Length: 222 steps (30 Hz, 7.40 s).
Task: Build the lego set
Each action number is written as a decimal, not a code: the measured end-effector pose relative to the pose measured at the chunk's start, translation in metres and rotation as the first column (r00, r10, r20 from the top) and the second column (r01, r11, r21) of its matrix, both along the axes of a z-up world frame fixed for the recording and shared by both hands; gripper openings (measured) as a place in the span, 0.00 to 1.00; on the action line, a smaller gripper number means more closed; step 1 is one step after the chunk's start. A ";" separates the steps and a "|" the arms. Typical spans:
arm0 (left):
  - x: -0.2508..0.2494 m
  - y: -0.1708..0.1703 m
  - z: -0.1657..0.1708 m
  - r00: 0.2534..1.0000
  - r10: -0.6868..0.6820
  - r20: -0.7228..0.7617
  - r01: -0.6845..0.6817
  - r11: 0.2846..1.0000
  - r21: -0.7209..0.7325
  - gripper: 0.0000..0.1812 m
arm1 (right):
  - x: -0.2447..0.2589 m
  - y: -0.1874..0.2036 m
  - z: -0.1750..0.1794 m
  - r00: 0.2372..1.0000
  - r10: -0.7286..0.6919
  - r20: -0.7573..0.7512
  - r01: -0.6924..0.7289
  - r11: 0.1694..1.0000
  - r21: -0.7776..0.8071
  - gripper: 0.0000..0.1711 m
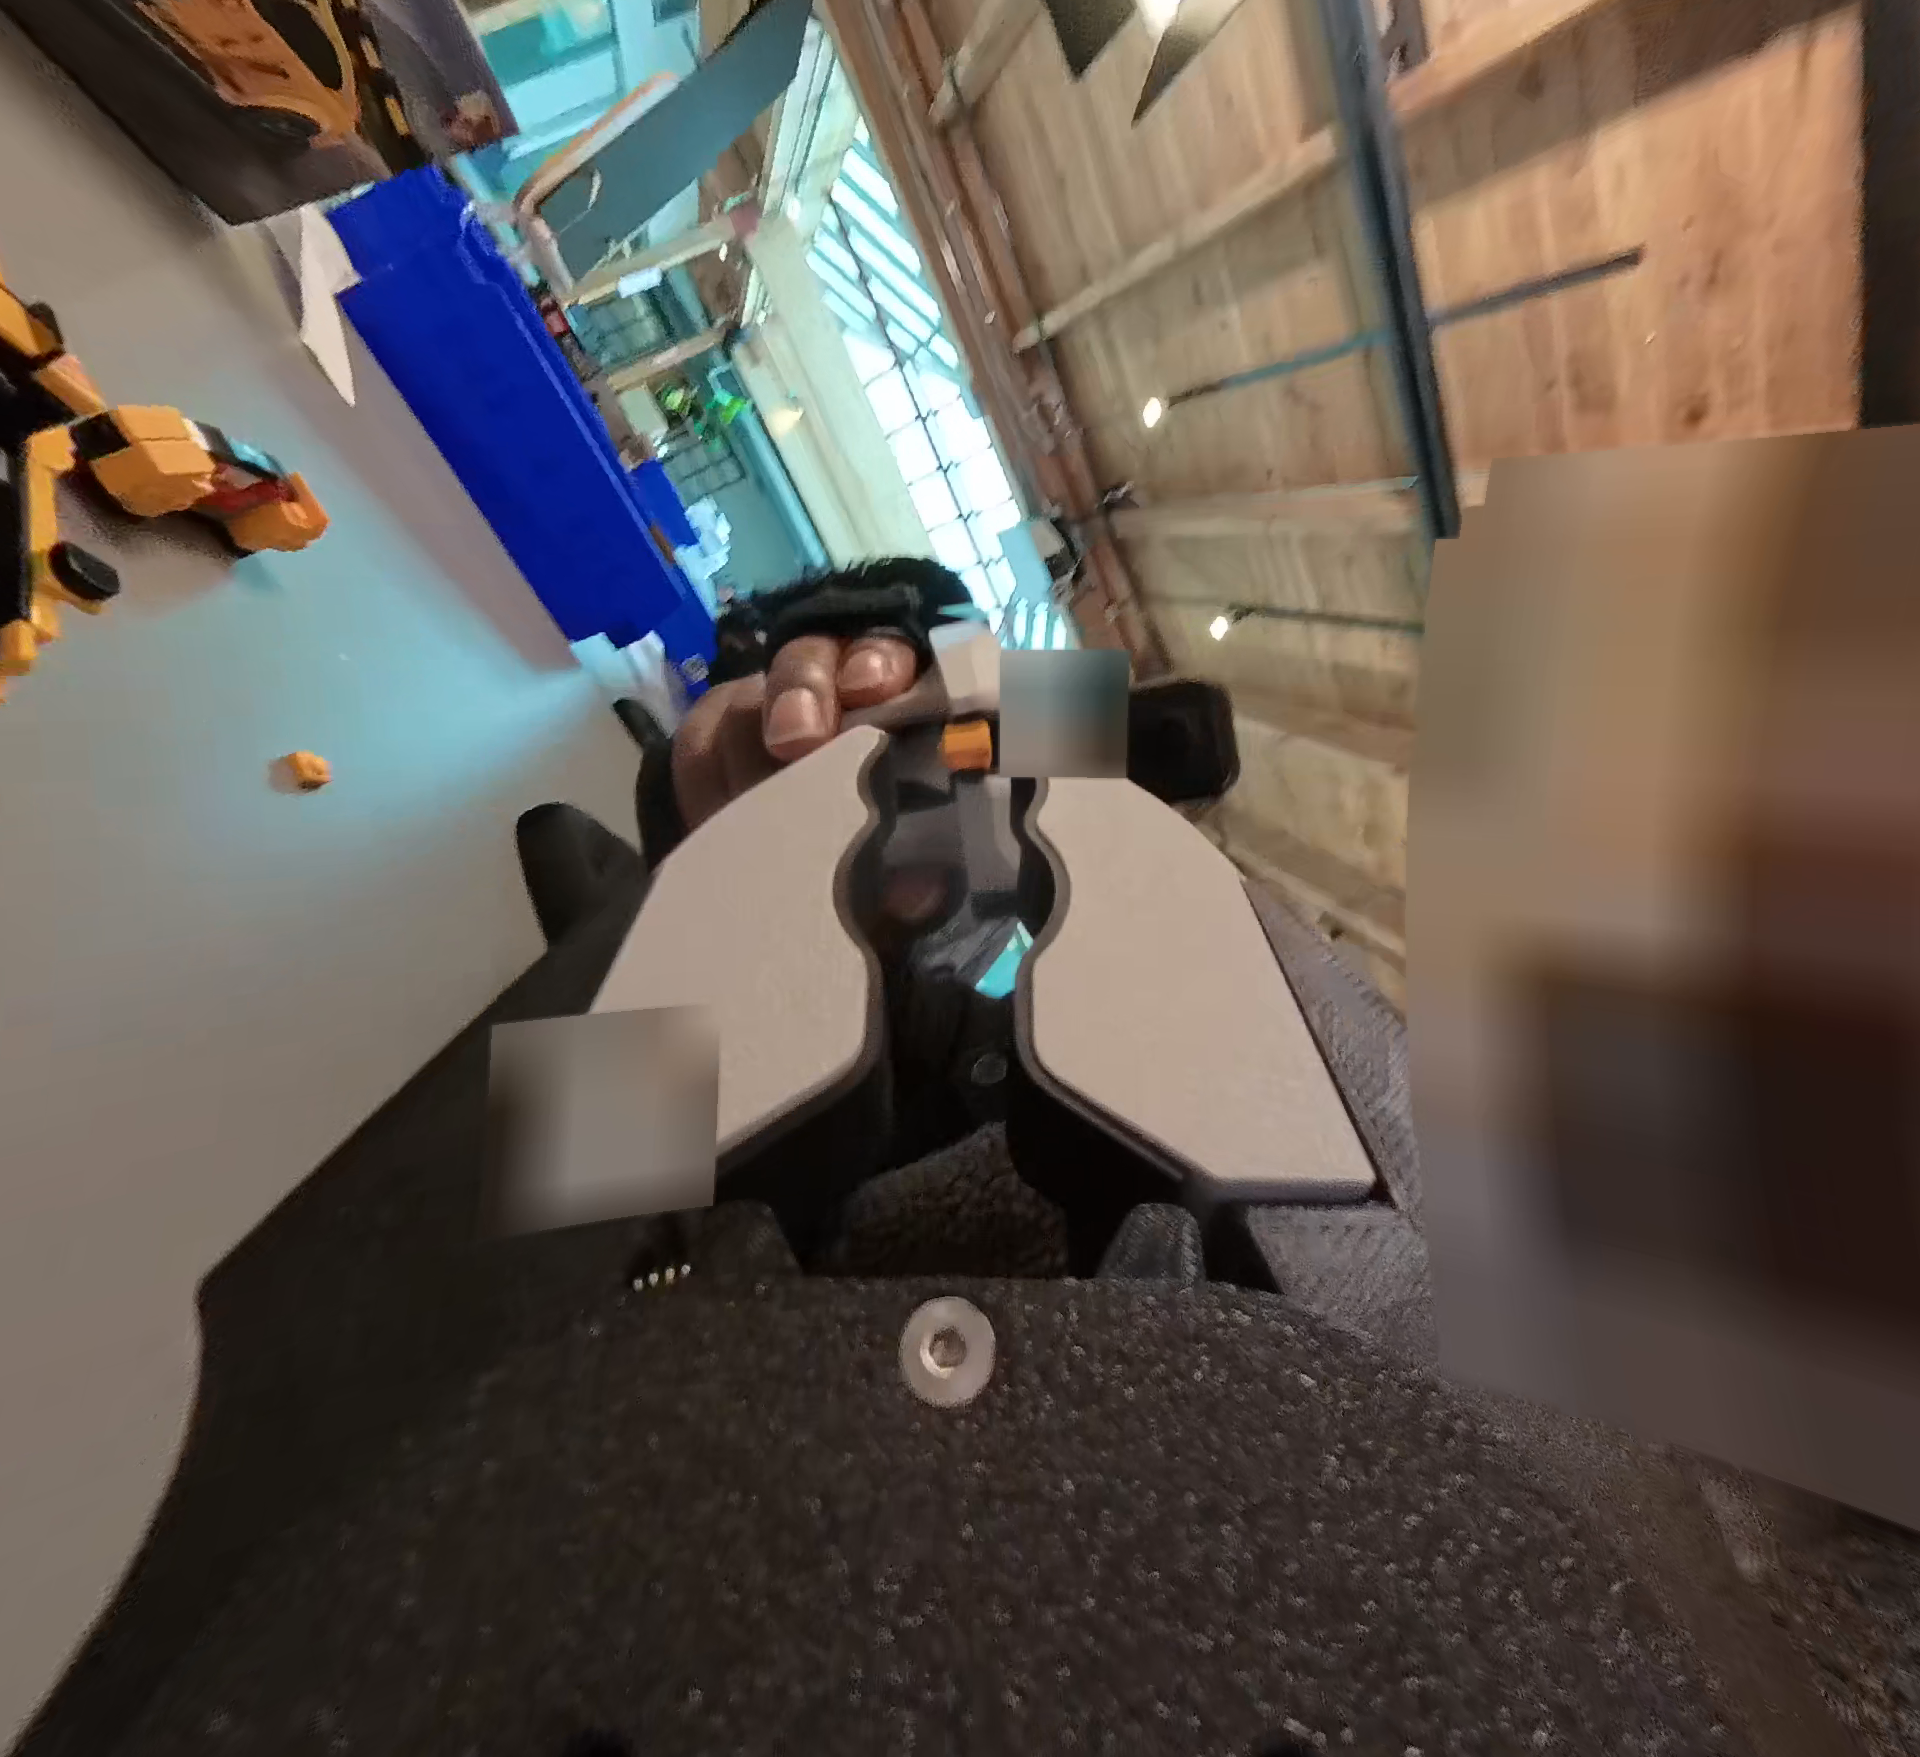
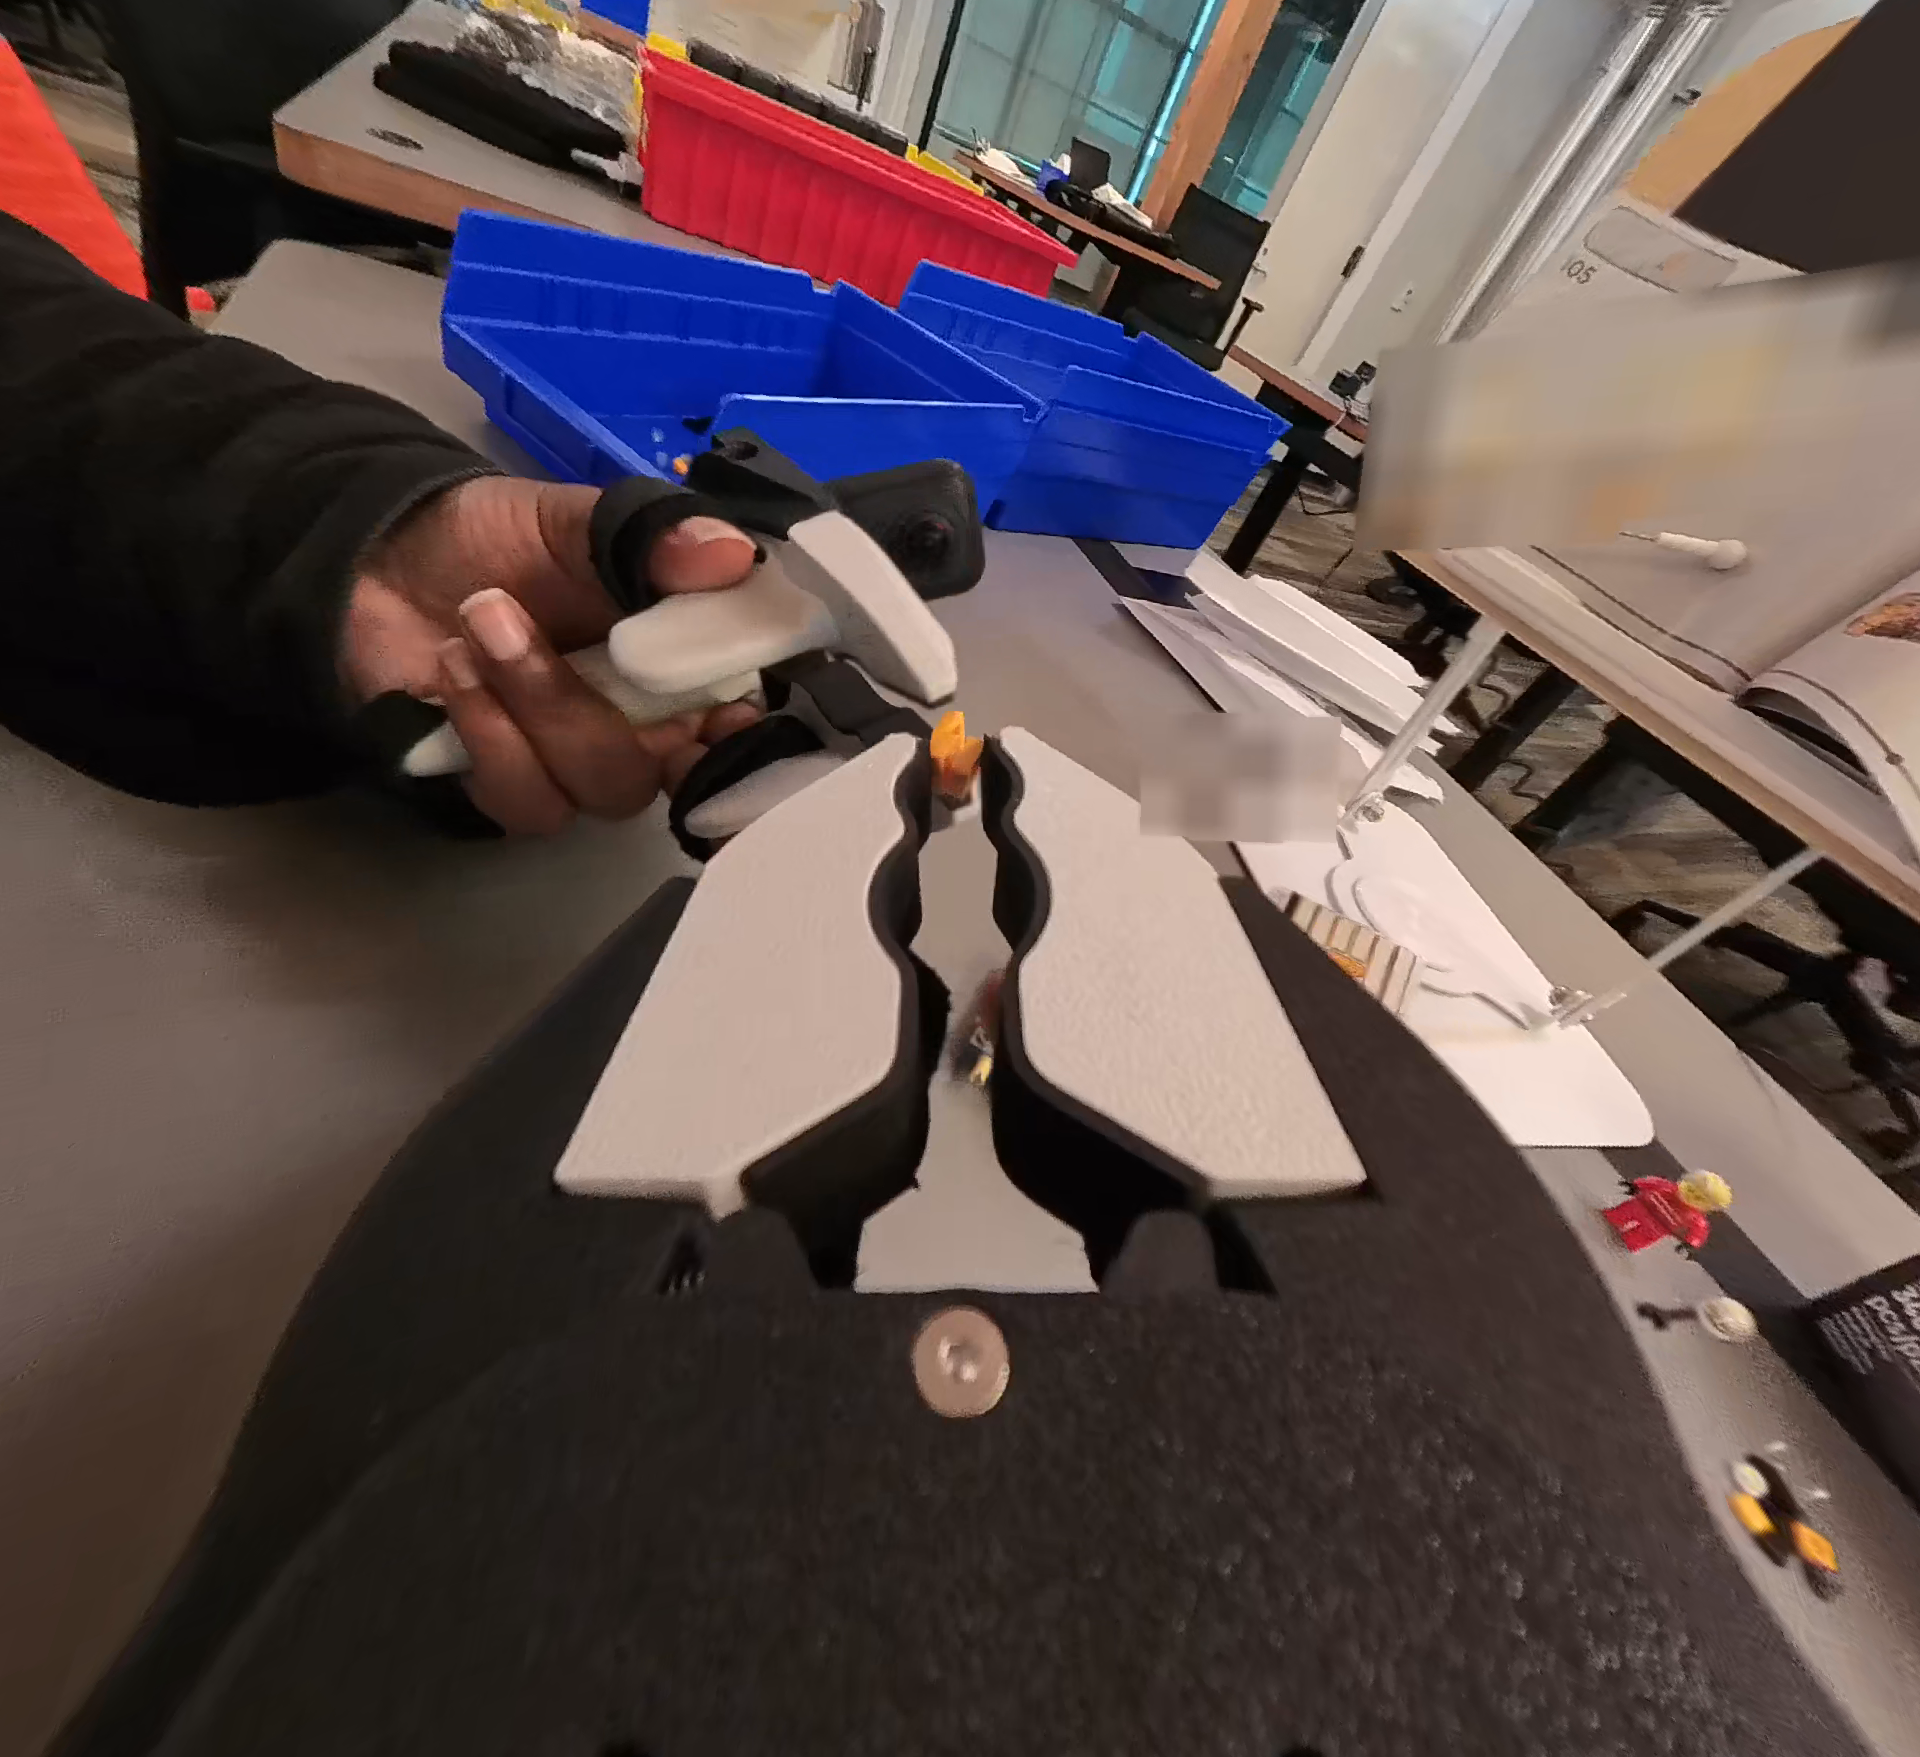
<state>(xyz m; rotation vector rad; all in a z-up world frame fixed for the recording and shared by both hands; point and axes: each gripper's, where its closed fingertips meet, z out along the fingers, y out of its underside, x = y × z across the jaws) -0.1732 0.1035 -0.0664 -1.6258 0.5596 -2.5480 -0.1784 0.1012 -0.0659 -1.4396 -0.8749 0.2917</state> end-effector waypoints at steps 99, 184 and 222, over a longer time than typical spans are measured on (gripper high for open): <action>0.005 -0.013 -0.028 0.970 -0.179 -0.167 0.230 0.898 0.374 0.07 | 0.000 -0.002 -0.032 0.951 0.036 0.306 -0.055 0.997 0.054 0.05; -0.007 -0.040 0.003 0.969 -0.237 0.064 0.193 0.896 0.400 0.05 | -0.014 -0.020 0.000 0.969 0.044 0.243 -0.091 0.979 0.184 0.07; 0.000 -0.028 0.001 0.986 -0.167 0.002 0.166 0.977 0.134 0.05 | -0.002 -0.015 0.001 0.965 -0.043 0.259 -0.015 0.975 0.220 0.05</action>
